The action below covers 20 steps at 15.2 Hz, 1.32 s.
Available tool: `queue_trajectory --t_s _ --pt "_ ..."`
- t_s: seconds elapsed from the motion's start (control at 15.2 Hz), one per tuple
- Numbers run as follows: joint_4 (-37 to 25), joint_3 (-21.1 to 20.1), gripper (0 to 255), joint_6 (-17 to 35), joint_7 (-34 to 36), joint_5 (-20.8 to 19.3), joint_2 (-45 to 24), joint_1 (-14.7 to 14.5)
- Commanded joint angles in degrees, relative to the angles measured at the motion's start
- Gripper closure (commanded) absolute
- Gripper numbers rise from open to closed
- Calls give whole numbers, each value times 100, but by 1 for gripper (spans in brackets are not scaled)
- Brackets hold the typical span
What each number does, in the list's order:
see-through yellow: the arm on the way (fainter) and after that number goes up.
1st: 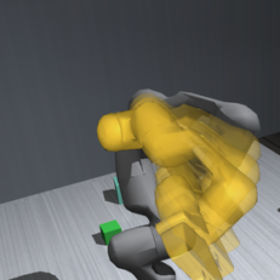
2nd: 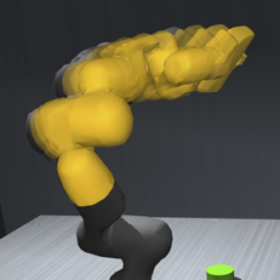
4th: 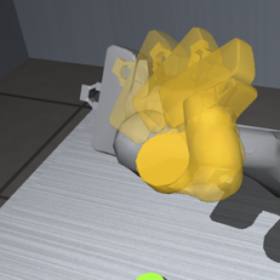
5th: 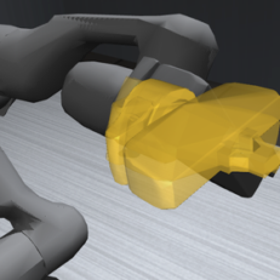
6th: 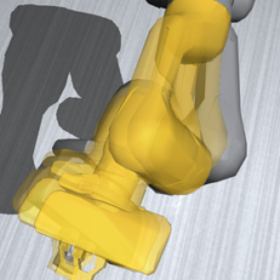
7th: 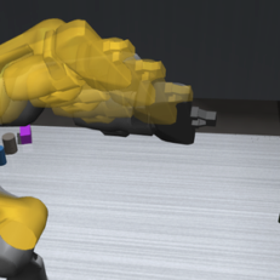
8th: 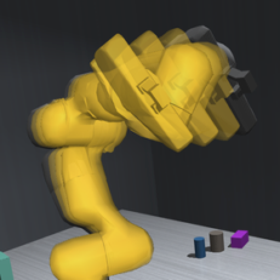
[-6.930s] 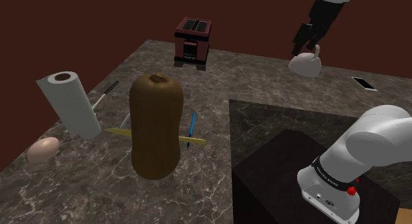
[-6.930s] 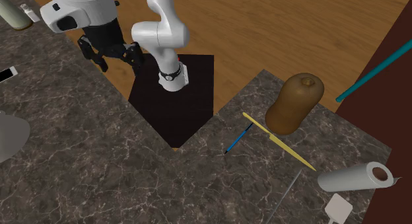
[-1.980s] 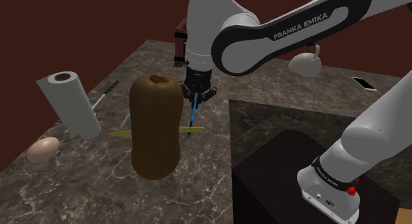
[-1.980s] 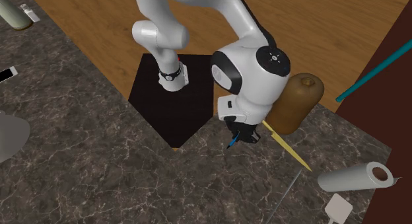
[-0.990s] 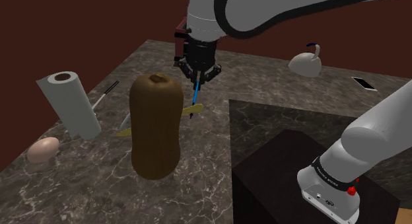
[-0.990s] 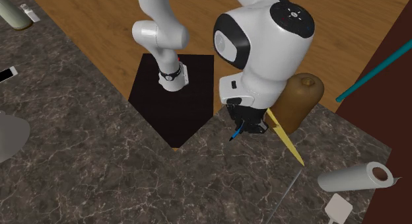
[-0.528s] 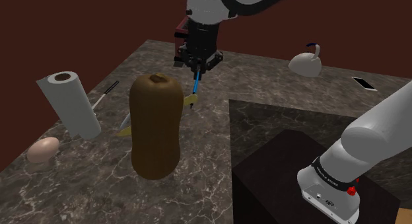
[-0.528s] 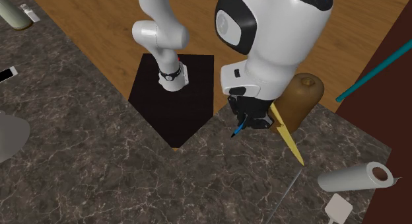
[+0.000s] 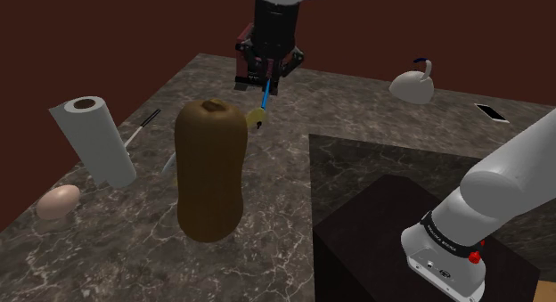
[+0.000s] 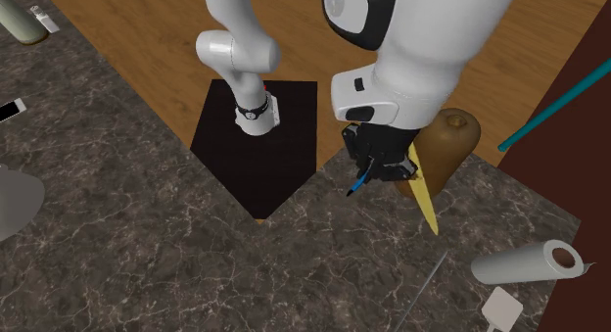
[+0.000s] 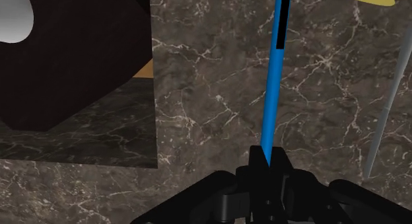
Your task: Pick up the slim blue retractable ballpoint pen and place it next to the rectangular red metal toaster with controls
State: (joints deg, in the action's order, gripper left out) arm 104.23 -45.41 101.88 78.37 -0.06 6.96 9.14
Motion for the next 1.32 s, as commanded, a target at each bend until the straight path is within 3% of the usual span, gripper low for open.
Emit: queue_trajectory --t_s 0.0,0.53,1.25 --pt "-154 13 255 -162 -21 5 8 7" --pt "-858 -18 255 -769 12 -90 -128 15" --pt "-1601 516 255 -787 -1017 -647 -1012 526"
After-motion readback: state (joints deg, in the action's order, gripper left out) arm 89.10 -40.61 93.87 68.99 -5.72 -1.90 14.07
